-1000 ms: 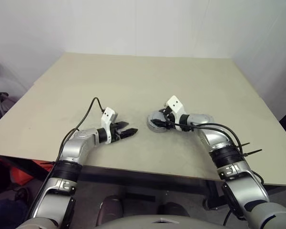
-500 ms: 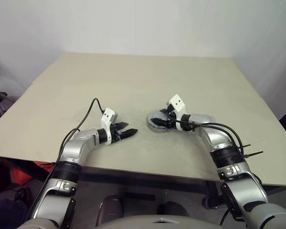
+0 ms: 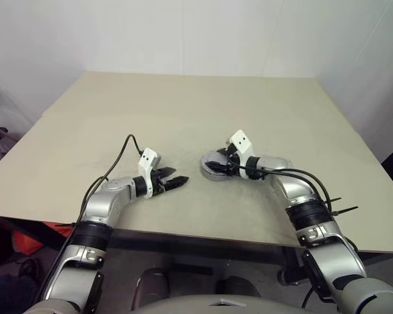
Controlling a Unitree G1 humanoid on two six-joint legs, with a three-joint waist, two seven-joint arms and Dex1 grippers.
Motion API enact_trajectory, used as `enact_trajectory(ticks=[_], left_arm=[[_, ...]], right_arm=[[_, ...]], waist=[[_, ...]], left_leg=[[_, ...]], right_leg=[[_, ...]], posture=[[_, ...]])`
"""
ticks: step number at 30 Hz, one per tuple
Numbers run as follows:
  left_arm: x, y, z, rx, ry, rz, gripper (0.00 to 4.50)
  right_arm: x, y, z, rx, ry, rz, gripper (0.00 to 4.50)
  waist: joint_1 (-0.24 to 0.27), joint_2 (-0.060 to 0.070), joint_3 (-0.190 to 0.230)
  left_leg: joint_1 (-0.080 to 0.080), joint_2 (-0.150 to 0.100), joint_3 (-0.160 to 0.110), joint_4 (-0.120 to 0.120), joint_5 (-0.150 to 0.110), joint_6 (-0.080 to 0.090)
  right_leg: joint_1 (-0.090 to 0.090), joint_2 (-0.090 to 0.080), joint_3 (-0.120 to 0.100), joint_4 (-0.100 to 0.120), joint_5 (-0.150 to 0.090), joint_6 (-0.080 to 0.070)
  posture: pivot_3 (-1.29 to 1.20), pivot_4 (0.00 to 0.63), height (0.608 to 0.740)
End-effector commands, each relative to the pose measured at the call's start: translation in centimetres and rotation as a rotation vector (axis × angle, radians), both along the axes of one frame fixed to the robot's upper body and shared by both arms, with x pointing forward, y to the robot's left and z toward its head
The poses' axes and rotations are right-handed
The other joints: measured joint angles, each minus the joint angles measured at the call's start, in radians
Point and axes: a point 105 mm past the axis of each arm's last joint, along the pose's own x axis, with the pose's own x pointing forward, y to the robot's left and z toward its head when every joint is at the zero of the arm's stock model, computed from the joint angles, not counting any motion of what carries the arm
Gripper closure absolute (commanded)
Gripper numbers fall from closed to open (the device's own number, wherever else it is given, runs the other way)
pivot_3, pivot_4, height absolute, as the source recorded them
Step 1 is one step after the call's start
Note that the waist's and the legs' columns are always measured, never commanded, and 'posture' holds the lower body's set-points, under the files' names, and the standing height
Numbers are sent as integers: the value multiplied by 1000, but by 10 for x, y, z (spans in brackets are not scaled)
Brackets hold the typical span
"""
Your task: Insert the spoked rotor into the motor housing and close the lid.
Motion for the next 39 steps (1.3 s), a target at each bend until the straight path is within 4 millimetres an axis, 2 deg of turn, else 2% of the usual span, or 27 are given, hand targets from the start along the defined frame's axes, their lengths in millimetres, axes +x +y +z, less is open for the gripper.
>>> enact_trajectory(ticks=[1, 6, 15, 20, 24, 28, 36, 39], left_arm=[[5, 3, 14, -9, -56, 8, 695], [4, 3, 14, -10, -56, 8, 695], [4, 0, 15, -19, -54, 2, 695], [20, -11, 25, -95, -21, 63, 695], [36, -30, 30, -160, 22, 82, 695], [45, -54, 33, -189, 47, 42, 1594], [58, -82, 34, -187, 92, 5, 4465], [64, -84, 27, -137, 116, 39, 4465]], right_arm=[[1, -11, -18, -80, 31, -48, 1462], [0, -16, -31, -123, 59, -86, 1462], [-1, -20, -36, -141, 85, -100, 1462], [0, -21, -35, -141, 83, -102, 1462], [1, -21, -35, -143, 81, -104, 1462], [3, -22, -33, -147, 69, -110, 1462], [4, -24, -30, -141, 56, -130, 1462], [4, -24, -29, -138, 54, -136, 1462]], waist=[[0, 0, 0], [0, 0, 0], [0, 0, 0], [1, 0, 0], [1, -1, 0], [0, -1, 0], [3, -2, 1], [3, -3, 1]], left_leg=[[1, 0, 0, 0, 0, 0], [7, 0, 0, 0, 0, 0], [11, 0, 0, -1, 0, -1], [11, 0, 0, -1, 0, -1], [10, 0, 0, -1, 0, -1], [10, -1, 0, -1, 0, -1], [10, -1, 0, -4, 0, -1], [10, -1, 0, -4, 1, -1]], right_leg=[[1, 0, 0, 0, 0, 0], [5, 0, 1, 0, -4, 7], [8, 0, 1, -2, -4, 8], [9, 0, 2, -2, -4, 8], [9, -1, 2, -3, -5, 8], [9, -1, 2, -3, -5, 8], [8, -1, 2, -5, -5, 8], [8, -1, 2, -5, -5, 8]], posture=[[0, 0, 740], [0, 0, 740], [0, 0, 740], [0, 0, 740], [0, 0, 740], [0, 0, 740], [0, 0, 740], [0, 0, 740]])
